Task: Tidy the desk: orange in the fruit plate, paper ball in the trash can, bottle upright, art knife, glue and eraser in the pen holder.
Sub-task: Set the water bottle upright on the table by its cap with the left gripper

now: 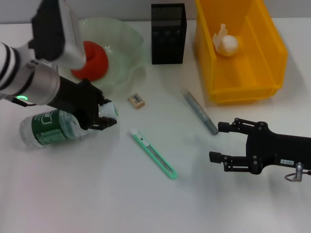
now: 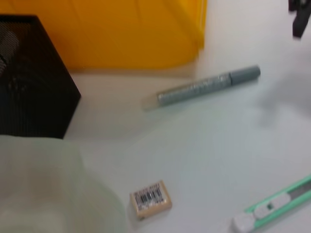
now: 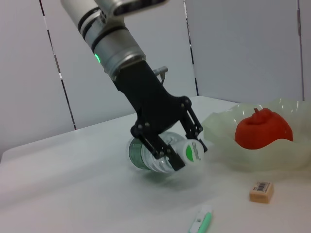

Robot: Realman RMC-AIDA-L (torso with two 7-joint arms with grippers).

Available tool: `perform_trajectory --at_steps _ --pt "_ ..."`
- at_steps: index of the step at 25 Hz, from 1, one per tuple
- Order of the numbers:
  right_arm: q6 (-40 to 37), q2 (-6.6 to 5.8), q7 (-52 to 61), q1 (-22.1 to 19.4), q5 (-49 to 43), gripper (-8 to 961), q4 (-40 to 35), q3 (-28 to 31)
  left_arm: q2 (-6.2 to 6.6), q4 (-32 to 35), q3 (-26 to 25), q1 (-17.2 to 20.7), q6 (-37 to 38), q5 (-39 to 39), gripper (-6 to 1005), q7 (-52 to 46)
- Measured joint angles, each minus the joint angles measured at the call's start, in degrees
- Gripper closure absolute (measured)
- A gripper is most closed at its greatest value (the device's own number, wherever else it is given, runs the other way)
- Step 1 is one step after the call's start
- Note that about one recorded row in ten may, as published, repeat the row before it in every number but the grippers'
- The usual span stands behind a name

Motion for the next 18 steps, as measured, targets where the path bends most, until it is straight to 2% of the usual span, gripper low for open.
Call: perform_trajectory --at_steps 4,6,7,8,12,14,17,18 --pt "-0.35 0.03 0.00 0.00 0.00 120 -0.16 0.00 0.21 1.03 -5.91 -0.03 4.54 -3.99 556 0.82" --pt "-0.67 0.05 0.00 0.00 0.00 120 -0.23 0.00 0.21 1.03 -5.91 -0.03 4.54 -3.99 557 0.82" --pt "-0.77 0.05 0.00 0.00 -0.01 120 -0.25 0.00 0.29 1.28 -7.70 -0.04 5.82 -5.20 557 1.20" --pt "-0.84 0.06 0.00 0.00 -0.01 120 -0.26 0.00 0.41 1.60 -12.75 0.00 8.92 -7.73 557 2.70" --pt "-0.88 0.08 0.00 0.00 -0.01 121 -0.27 0.00 0.45 1.62 -16.50 0.00 11.07 -9.31 558 3.71" --pt "-0.88 0.09 0.00 0.00 -0.01 121 -0.27 0.00 0.53 1.27 -21.87 0.44 13.55 -11.25 558 5.11" --pt "-0.88 0.09 0.00 0.00 -0.01 121 -0.27 0.00 0.55 1.25 -22.66 0.61 13.83 -11.61 557 5.33" --pt "-0.88 0.09 -0.01 0.01 -0.01 121 -0.27 0.00 0.71 1.23 -25.21 1.46 15.07 -13.77 557 6.03"
